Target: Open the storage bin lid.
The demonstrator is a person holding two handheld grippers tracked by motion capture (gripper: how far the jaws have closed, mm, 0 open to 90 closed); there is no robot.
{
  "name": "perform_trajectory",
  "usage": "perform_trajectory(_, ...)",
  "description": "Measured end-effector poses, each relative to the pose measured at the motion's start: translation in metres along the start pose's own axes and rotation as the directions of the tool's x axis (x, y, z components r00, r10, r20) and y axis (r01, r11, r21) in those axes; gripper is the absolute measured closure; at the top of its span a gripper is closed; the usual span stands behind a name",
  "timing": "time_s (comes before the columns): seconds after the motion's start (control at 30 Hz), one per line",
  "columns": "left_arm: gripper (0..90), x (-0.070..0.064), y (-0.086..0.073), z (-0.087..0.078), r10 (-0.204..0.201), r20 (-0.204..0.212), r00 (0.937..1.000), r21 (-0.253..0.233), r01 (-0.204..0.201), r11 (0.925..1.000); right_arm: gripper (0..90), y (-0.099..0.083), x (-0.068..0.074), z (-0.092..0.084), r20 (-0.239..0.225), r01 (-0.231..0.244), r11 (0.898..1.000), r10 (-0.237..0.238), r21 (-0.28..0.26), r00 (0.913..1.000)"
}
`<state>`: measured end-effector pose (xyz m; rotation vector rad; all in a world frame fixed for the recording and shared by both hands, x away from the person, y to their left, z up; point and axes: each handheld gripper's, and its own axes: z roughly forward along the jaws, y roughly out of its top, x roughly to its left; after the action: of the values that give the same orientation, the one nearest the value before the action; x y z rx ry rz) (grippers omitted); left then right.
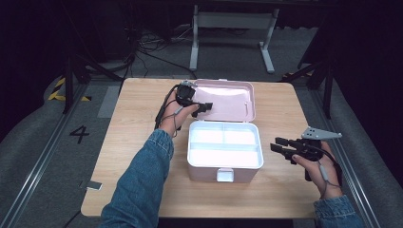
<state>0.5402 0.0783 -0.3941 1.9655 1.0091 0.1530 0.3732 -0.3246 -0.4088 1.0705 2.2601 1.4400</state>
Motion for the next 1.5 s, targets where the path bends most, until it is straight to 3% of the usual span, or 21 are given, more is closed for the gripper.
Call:
perform_trajectory(0.37, 21.1, 0.0, 0.0, 0.001, -0.044, -0.034, 0.9985, 0.029, 0.044, 0.9986, 58.8, 0.0, 0.0, 0.0, -0.011, -0.01, 1.0, 0.01, -0.004, 0.9999)
perform_trajectory(0.63, 19.0, 0.004, -0.002, -0.001, -0.1, -0.056, 0.9934, 0.045, 0.103, 0.9937, 57.3, 0.0, 0.0, 0.0, -0.015, -0.018, 1.0, 0.018, -0.008, 0.9997)
perform_trajectory(0.9, 17.7, 0.007, -0.005, -0.013, -0.046, -0.093, 0.9946, 0.018, 0.048, 0.9987, 55.7, 0.002, 0.0, 0.002, -0.014, -0.028, 1.0, 0.028, -0.01, 0.9995)
perform_trajectory(1.1, 18.8, 0.001, -0.004, -0.037, -0.003, -0.1, 0.9949, -0.037, -0.001, 0.9993, 55.0, 0.008, -0.002, 0.007, -0.02, -0.027, 0.999, 0.027, -0.017, 0.9994)
perform_trajectory(1.27, 19.6, -0.011, -0.002, -0.062, 0.044, -0.09, 0.995, -0.085, -0.051, 0.9951, 54.4, 0.018, -0.009, 0.003, -0.016, -0.031, 0.999, 0.03, -0.041, 0.9994)
perform_trajectory(1.5, 22.5, -0.031, -0.005, -0.099, 0.097, -0.102, 0.99, -0.136, -0.11, 0.9845, 53.7, 0.034, -0.015, 0.005, -0.024, -0.027, 0.997, 0.026, -0.067, 0.9994)
